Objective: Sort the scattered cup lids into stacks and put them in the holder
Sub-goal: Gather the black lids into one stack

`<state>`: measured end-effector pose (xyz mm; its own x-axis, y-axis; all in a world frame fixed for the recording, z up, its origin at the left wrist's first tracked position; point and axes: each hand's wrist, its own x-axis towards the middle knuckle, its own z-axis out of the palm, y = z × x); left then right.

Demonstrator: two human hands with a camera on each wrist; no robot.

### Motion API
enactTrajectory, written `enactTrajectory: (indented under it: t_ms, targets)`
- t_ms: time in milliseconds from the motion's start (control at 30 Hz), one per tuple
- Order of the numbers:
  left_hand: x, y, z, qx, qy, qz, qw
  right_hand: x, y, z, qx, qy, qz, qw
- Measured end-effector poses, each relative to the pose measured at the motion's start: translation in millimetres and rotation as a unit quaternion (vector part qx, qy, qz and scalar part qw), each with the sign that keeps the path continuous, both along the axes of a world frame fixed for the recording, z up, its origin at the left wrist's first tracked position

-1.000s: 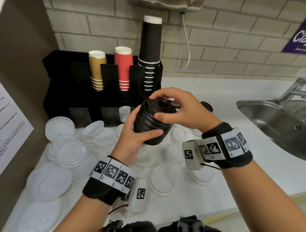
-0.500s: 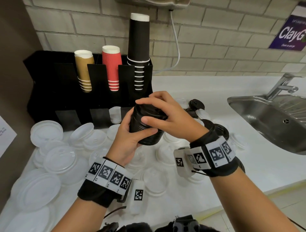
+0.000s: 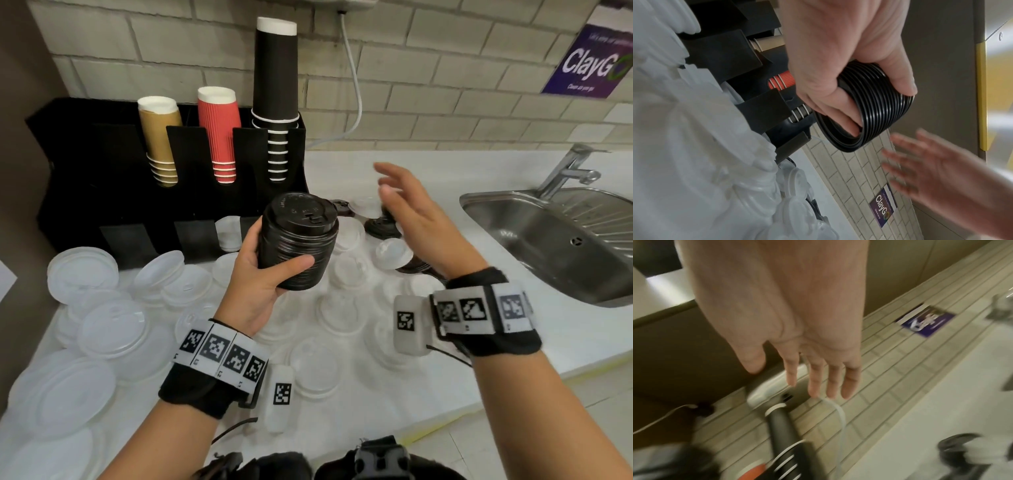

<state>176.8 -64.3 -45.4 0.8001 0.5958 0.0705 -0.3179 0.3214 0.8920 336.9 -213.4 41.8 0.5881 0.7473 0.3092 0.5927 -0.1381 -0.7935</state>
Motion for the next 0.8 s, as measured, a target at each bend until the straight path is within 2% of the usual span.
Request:
enactTrajectory:
  t_ms: [100,167,233,300,367,433,533,667,733,800]
  targets:
    - [0.7,1.0,-0.2,-0.001,-0.006,-0.004,1.000,38.1,-36.1,-12.9,-0.122,0.081,-0.121,0.982]
    - [1.8,1.7,-1.2,0.002,-0.008,-0.008,1.000,56.8,-61.9,-23.6,-0.265,0.091,-0.187,0.942]
    - [3.9,1.3,-2.8,0.005,-0.008,-0.013,1.000,68.3,-82.9,-37.0,-0.435,0.055,-0.196,0.877]
    - [6.7,-0.2,-4.4,0.004,-0.008,-0.016,1.000,72.2,-96.0,-51.1,-0.547,0.035,-0.184,0.816]
    - [9.9,-1.3,-5.9,0.004,-0.008,-0.020,1.000,71.3,-102.4,-62.3,-0.590,0.041,-0.180,0.786]
    - [12.5,-1.6,-6.7,0.009,-0.008,-0.026,1.000,69.4,-105.1,-70.4,-0.608,0.033,-0.176,0.773]
    - [14.7,-1.8,-7.1,0.017,-0.009,-0.036,0.999,68.7,-106.2,-76.4,-0.608,0.022,-0.179,0.773]
    - [15.8,-3.3,-5.8,0.015,-0.012,-0.042,0.999,67.5,-101.1,-59.2,-0.571,0.012,-0.189,0.799]
    - [15.7,-3.9,-5.4,0.014,-0.011,-0.047,0.999,63.7,-94.1,-44.3,-0.513,-0.003,-0.167,0.842]
    - [16.3,-5.2,-5.5,0.019,-0.009,-0.056,0.998,54.9,-81.7,-30.2,-0.373,0.025,-0.088,0.924]
